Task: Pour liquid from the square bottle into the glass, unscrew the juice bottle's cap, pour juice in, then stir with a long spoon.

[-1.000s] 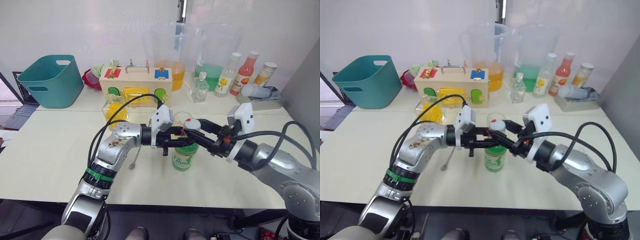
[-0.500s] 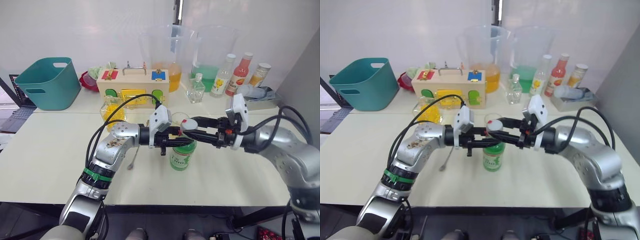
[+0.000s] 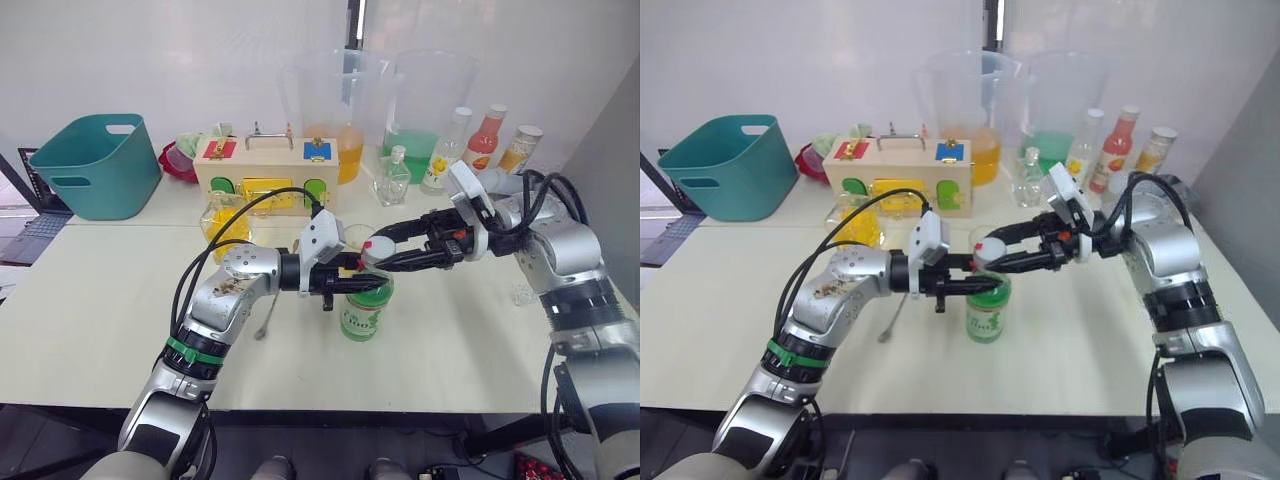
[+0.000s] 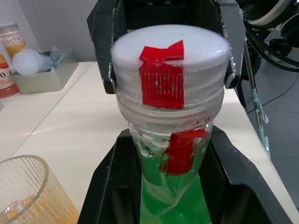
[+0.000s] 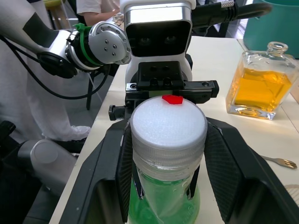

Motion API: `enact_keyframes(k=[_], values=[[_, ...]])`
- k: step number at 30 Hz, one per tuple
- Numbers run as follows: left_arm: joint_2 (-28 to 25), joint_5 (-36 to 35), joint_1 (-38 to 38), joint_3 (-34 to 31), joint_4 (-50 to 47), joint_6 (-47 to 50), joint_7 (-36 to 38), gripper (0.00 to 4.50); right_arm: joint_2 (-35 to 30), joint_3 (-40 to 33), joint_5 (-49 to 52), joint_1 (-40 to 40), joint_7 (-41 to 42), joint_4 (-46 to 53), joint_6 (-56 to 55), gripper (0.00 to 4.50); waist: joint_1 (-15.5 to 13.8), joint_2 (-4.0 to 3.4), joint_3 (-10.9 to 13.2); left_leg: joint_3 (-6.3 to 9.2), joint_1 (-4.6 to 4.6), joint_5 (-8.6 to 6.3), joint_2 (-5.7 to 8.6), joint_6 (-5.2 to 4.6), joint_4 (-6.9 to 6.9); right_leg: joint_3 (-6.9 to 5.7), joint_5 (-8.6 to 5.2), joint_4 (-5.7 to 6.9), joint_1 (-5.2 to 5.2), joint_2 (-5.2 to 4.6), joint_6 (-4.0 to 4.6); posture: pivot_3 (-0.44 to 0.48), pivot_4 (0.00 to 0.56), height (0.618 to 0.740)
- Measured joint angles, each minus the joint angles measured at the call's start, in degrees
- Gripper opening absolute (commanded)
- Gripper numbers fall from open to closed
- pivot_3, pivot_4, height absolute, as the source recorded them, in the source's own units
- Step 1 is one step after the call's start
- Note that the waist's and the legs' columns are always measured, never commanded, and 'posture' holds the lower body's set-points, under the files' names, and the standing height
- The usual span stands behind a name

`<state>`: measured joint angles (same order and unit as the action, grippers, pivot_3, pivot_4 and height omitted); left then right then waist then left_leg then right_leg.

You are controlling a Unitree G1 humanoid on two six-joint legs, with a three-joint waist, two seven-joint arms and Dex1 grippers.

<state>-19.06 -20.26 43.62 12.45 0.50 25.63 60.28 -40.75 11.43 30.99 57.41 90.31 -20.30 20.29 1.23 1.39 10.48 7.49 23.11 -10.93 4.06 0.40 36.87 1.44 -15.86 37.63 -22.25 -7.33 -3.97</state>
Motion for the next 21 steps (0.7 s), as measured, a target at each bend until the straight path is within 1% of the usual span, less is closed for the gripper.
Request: enact_keyframes(k=[2, 4, 6, 9, 10, 13, 16, 18, 21], values=[[-0.1, 0.0, 0.0, -0.2, 0.0, 0.4, -0.2, 1.26, 0.4, 0.1, -0.4, 0.5, 0.3, -0.9, -0.2, 1.68, 0.0, 0.0, 0.0, 0.02, -0.01, 0.0, -0.01, 0.01, 0.0, -0.01, 0.0, 0.02, 0.0, 0.0, 0.01, 0.0, 0.15, 0.74], [-0.2, -0.1, 0.0, -0.2, 0.0, 0.5, -0.3, 1.26, 0.7, 0.1, -0.5, 0.6, 0.4, -1.4, -0.9, 2.73, 0.0, 0.0, 0.0, 0.01, -0.02, 0.0, -0.01, 0.01, -0.01, 0.0, 0.01, 0.02, 0.0, 0.0, 0.01, 0.0, 0.15, 0.74], [-0.1, -0.1, 0.0, 0.0, -0.3, 0.6, -0.3, 1.26, 0.7, -0.3, -1.6, 0.6, 0.3, -1.5, -1.3, 3.33, 0.0, -0.01, 0.0, 0.02, -0.01, 0.0, 0.0, 0.02, -0.01, 0.0, 0.01, 0.03, -0.02, 0.0, 0.01, 0.0, 0.15, 0.74], [0.1, -0.1, 0.0, 0.3, -0.8, 0.6, 0.0, 1.26, -0.5, -0.6, -3.0, 0.4, 0.2, -0.6, -0.9, 4.37, -0.1, 0.0, 0.0, 0.02, 0.09, 0.0, 0.0, 0.02, -0.01, 0.0, 0.01, 0.02, -0.1, 0.0, 0.01, 0.0, 0.15, 0.74], [0.1, -0.1, 0.0, 0.3, -0.9, 0.5, 0.1, 1.26, -1.0, -0.6, -3.4, 0.0, 0.2, -0.3, -0.5, 4.44, -0.2, 0.0, 0.0, 0.03, 0.14, 0.0, 0.01, 0.02, -0.01, 0.0, 0.01, 0.02, -0.14, 0.0, 0.01, 0.0, 0.15, 0.74], [0.2, -0.1, 0.2, 0.3, -0.7, 0.3, 0.5, 1.26, -2.1, -1.1, -3.4, -1.6, -0.1, 2.2, 2.2, 4.44, -0.3, 0.0, 0.0, 0.03, 0.32, 0.0, 0.03, 0.01, -0.01, 0.0, 0.01, 0.05, -0.34, -0.03, 0.01, 0.0, 0.15, 0.74], [0.2, -0.1, 0.7, 0.2, 0.1, -0.3, 1.1, 1.26, -4.4, -4.6, 0.2, -4.0, -1.6, 9.8, 8.8, 4.44, -0.4, 0.0, 0.0, 0.04, 0.7, 0.0, 0.07, 0.02, 0.02, 0.02, 0.04, 0.3, -0.8, -0.08, 0.05, 0.0, 0.15, 0.74], [0.3, -0.1, 0.8, 0.2, 0.4, -0.6, 1.3, 1.26, -5.0, -8.1, 3.5, -6.7, -4.5, 16.0, 12.8, 4.44, -0.5, 0.0, 0.0, 0.05, 0.72, 0.0, 0.07, 0.02, 0.03, 0.03, 0.05, 0.38, -0.85, -0.09, 0.07, 0.0, 0.15, 0.74], [0.5, -0.1, 0.9, 0.3, 0.7, -1.0, 1.5, 1.26, -4.8, -13.0, 8.7, -12.9, -11.9, 27.1, 19.3, 4.44, -0.6, 0.01, 0.0, 0.05, 0.72, 0.0, 0.08, 0.02, 0.04, 0.04, 0.05, 0.37, -0.84, -0.1, 0.07, 0.0, 0.15, 0.74]])
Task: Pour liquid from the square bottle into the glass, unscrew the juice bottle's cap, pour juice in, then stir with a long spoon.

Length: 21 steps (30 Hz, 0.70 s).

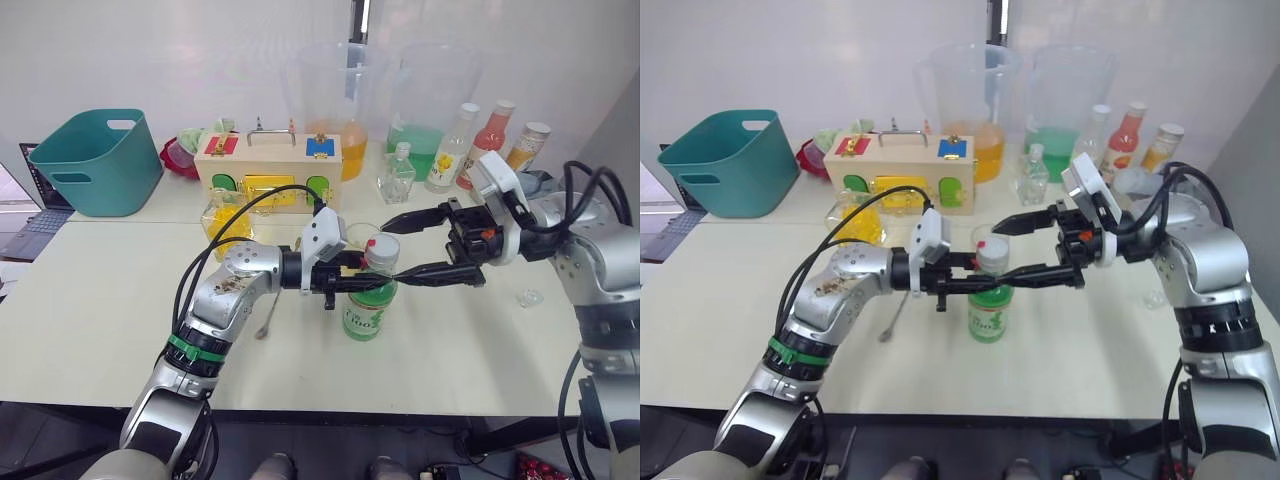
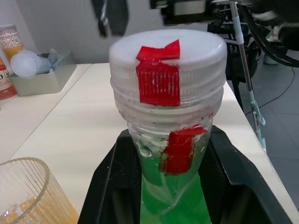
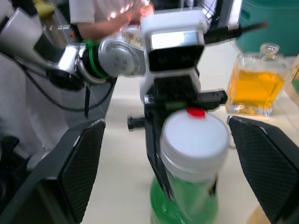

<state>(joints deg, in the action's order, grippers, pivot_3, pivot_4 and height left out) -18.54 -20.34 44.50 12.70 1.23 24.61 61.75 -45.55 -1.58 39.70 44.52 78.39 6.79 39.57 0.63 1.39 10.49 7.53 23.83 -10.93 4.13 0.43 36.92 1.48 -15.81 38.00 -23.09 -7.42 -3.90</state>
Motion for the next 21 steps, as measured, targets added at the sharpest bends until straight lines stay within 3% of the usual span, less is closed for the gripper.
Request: enact_keyframes(k=[4, 11, 14, 21], values=[[0.3, 0.0, 0.1, 0.0, 0.7, -0.8, 0.3, 1.26, 2.9, -5.2, 4.4, -7.0, -14.5, 13.2, 6.3, 4.44, 0.0, 0.0, 0.0, -0.01, -0.02, 0.02, -0.01, 0.02, 0.01, 0.02, 0.0, 0.0, 0.02, 0.0, 0.0, 0.0, 0.15, 0.74], [1.0, 0.0, 0.5, -0.1, 2.8, -2.2, 1.2, 1.26, 13.7, -10.1, 5.1, -12.5, -42.1, 26.0, 10.0, 4.44, -0.2, 0.0, 0.0, 0.0, -0.02, 0.05, 0.04, 0.05, 0.03, 0.05, 0.0, 0.04, 0.02, 0.0, -0.01, 0.0, 0.15, 0.74], [1.3, 0.0, 0.7, -0.1, 3.7, -2.9, 1.8, 1.26, 13.4, -10.9, 5.6, -14.7, -47.1, 28.9, 11.4, 4.44, -0.4, 0.0, 0.0, -0.01, -0.03, 0.04, 0.04, 0.04, 0.02, 0.04, 0.0, 0.03, 0.03, 0.0, -0.02, 0.0, 0.15, 0.74], [1.8, 0.5, 1.5, -0.1, 4.7, -3.3, 2.7, 1.26, 9.7, -10.7, 5.3, -21.7, -49.7, 32.4, 11.5, 4.44, -0.2, 0.0, 0.0, -0.05, -0.05, 0.05, 0.03, 0.03, 0.02, 0.04, 0.0, 0.01, 0.05, 0.0, -0.03, 0.0, 0.15, 0.74]])
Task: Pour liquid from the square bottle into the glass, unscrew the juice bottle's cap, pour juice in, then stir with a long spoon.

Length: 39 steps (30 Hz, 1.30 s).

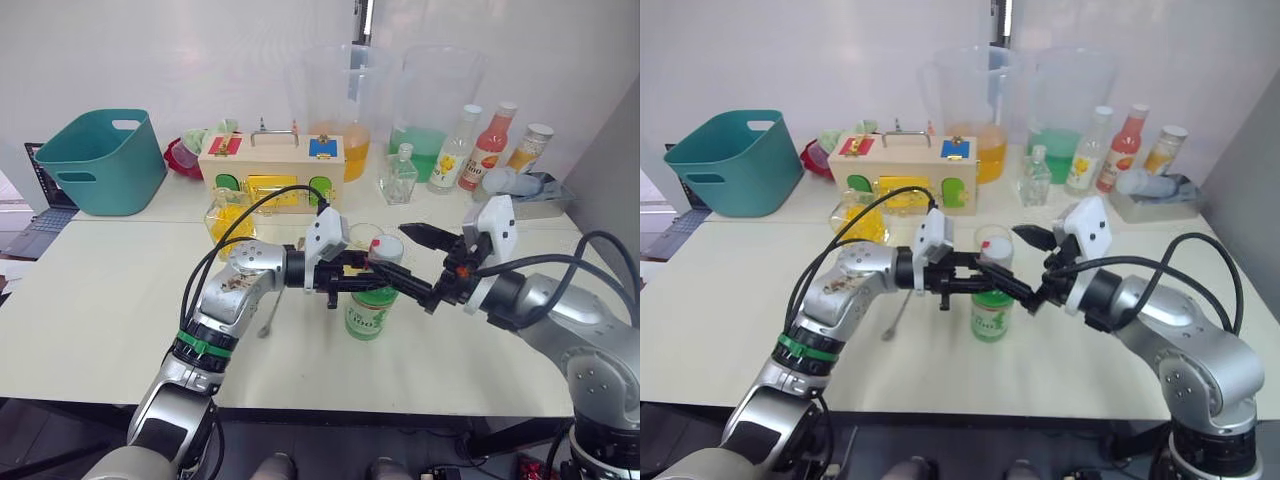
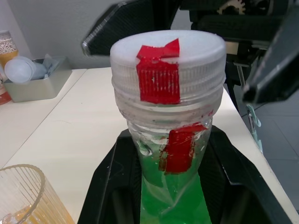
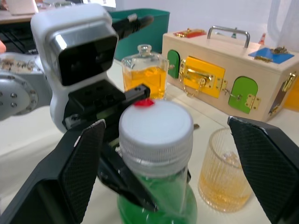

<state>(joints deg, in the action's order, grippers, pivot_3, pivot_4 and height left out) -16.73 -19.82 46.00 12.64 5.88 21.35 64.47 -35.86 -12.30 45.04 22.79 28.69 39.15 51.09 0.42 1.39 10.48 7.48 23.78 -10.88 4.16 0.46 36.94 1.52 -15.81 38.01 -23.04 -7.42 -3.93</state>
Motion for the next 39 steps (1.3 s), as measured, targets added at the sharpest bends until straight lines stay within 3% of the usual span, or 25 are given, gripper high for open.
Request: enact_keyframes(k=[8, 11, 14, 29, 34, 39], values=[[0.3, 0.6, 0.1, 0.0, 0.1, -0.5, 0.5, 1.26, 1.2, 0.4, 0.2, -3.5, -3.1, 1.8, -0.8, 4.44, 0.1, 0.0, 0.0, 0.01, -0.02, 0.0, 0.0, -0.01, 0.0, -0.01, 0.0, 0.0, 0.03, 0.0, 0.0, 0.0, 0.15, 0.74], [0.3, 0.6, 0.1, 0.0, 0.2, -0.5, 0.5, 1.26, 1.9, 0.8, 0.5, -3.5, -3.7, 1.8, -0.9, 3.9, 0.1, 0.0, 0.0, 0.02, -0.02, 0.0, 0.01, -0.01, 0.0, -0.01, 0.0, 0.0, 0.04, 0.0, 0.0, 0.0, 0.15, 0.74], [0.3, 0.7, 0.1, 0.0, 0.2, -0.5, 0.5, 1.26, 2.6, 1.1, 1.1, -2.6, -4.0, 1.7, -0.9, 2.9, 0.1, 0.0, 0.0, 0.02, -0.03, 0.0, 0.0, -0.01, 0.0, -0.01, 0.0, 0.0, 0.04, 0.0, 0.0, 0.0, 0.15, 0.74], [0.0, 0.7, 0.1, 0.0, 0.2, -0.5, 0.5, 1.26, 2.4, 1.1, 2.3, -0.6, -3.9, 0.0, -0.9, 2.9, 0.2, 0.0, 0.0, 0.02, -0.03, 0.0, 0.0, -0.01, 0.0, -0.01, 0.0, 0.01, 0.03, 0.0, 0.0, 0.0, 0.15, 0.74], [-0.1, 0.7, 0.1, 0.0, 0.2, -0.5, 0.3, 1.26, 1.6, 1.7, 2.6, 0.1, -3.1, -0.5, -0.9, 1.67, 0.3, 0.0, 0.0, 0.01, -0.03, 0.0, 0.0, -0.01, 0.0, -0.01, 0.0, 0.01, 0.03, 0.01, 0.0, 0.0, 0.15, 0.74], [0.0, 0.7, 0.0, 0.1, -0.1, -0.4, 0.2, 1.26, -2.1, 2.3, 3.1, 1.8, 1.4, -3.0, -1.3, 1.67, 0.2, 0.0, 0.0, 0.0, -0.03, 0.0, 0.01, -0.01, 0.01, -0.01, 0.0, 0.0, 0.04, 0.0, 0.0, 0.0, 0.15, 0.74]])
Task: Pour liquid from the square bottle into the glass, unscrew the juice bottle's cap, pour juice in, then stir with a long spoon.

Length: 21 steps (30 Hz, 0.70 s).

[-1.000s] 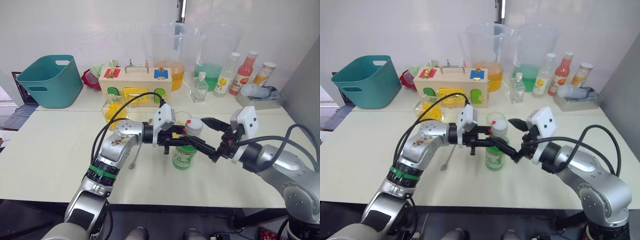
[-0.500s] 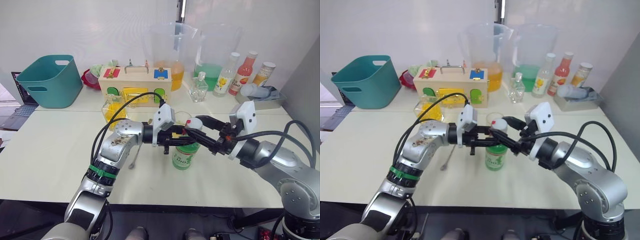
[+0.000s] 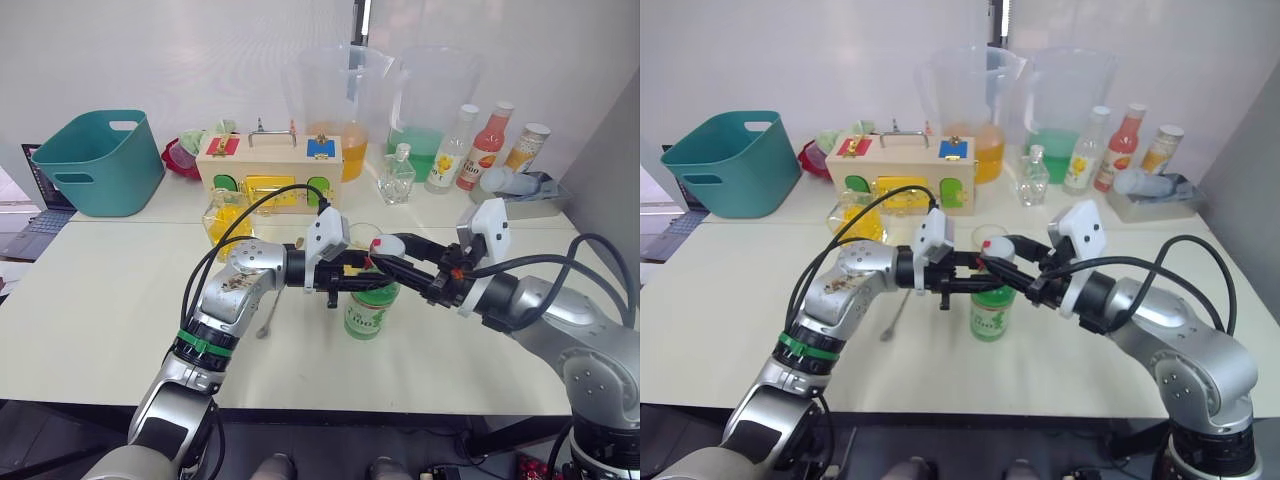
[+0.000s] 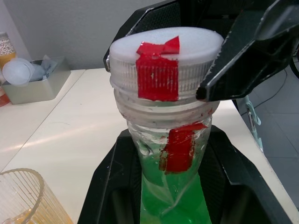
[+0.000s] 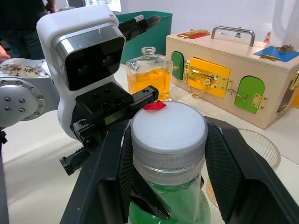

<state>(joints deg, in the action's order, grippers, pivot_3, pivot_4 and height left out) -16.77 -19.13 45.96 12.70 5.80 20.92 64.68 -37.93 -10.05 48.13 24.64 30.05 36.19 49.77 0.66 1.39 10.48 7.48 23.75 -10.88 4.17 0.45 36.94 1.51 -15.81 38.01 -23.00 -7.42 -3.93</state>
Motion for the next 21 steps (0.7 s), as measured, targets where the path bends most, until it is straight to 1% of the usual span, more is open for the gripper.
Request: enact_keyframes(k=[1, 4, 7, 8, 10, 13, 15, 21], values=[[0.1, 0.0, -0.1, 0.2, -0.5, 0.0, 0.1, 1.26, -2.9, 0.5, -0.1, 1.0, 3.5, -1.6, -0.8, 1.67, 0.0, 0.0, 0.0, 0.01, -0.01, 0.0, 0.0, 0.0, 0.02, -0.02, 0.0, -0.03, 0.05, 0.0, 0.0, 0.0, 0.15, 0.74], [0.1, 0.1, -0.3, 0.6, -0.9, 0.0, 0.1, 1.26, -6.1, 1.9, -0.9, 2.8, 10.7, -6.0, -3.1, 1.67, 0.0, 0.01, 0.0, 0.0, -0.24, -0.02, -0.01, -0.04, 0.0, -0.07, -0.01, -0.11, 0.33, 0.01, -0.02, 0.0, 0.15, 0.74], [0.0, 0.4, -0.6, 0.7, -1.2, 0.0, -0.3, 1.26, -9.0, 5.6, -3.2, 7.5, 20.5, -13.5, -6.8, 1.67, 0.1, 0.01, 0.0, -0.01, -0.59, -0.05, -0.09, -0.07, -0.07, -0.14, -0.04, -0.44, 0.76, 0.06, -0.07, 0.0, 0.15, 0.74], [0.0, 0.4, -0.7, 0.6, -1.3, 0.2, -0.5, 1.26, -9.5, 8.2, -5.2, 10.7, 26.6, -18.7, -9.6, 1.67, 0.3, 0.01, 0.0, -0.02, -0.6, -0.05, -0.09, -0.07, -0.07, -0.14, -0.05, -0.46, 0.78, 0.06, -0.08, 0.0, 0.15, 0.74], [0.0, 0.4, -0.8, 0.6, -1.4, 0.3, -0.6, 1.26, -9.7, 10.1, -7.1, 13.2, 31.7, -22.8, -12.4, 1.67, 0.1, 0.01, 0.0, 0.03, -0.58, -0.05, -0.09, -0.08, -0.06, -0.17, -0.05, -0.46, 0.78, 0.06, -0.08, 0.0, 0.15, 0.74], [0.0, 0.4, -1.1, 0.1, -1.5, 0.5, -0.9, 1.26, -7.7, 15.3, -12.0, 20.7, 44.0, -35.5, -19.9, 1.67, 0.5, 0.01, 0.0, 0.01, -0.59, -0.06, -0.1, -0.08, -0.05, -0.16, -0.05, -0.46, 0.78, 0.06, -0.08, 0.0, 0.15, 0.74], [0.0, 0.4, -1.2, 0.0, -1.5, 0.6, -1.0, 1.26, -6.3, 16.6, -13.7, 23.2, 49.0, -40.6, -23.5, 1.67, 0.4, 0.01, 0.0, 0.05, -0.58, -0.06, -0.09, -0.07, -0.06, -0.17, -0.04, -0.43, 0.77, 0.06, -0.07, 0.0, 0.15, 0.74], [-0.8, 0.5, -2.3, -0.4, -3.7, 1.5, -2.1, 1.26, -4.1, 18.1, -16.3, 27.8, 56.5, -48.4, -27.4, 1.67, 0.4, 0.02, 0.0, 0.05, -0.6, -0.06, -0.1, -0.06, -0.06, -0.15, -0.03, -0.4, 0.74, 0.06, -0.06, 0.0, 0.15, 0.74]])
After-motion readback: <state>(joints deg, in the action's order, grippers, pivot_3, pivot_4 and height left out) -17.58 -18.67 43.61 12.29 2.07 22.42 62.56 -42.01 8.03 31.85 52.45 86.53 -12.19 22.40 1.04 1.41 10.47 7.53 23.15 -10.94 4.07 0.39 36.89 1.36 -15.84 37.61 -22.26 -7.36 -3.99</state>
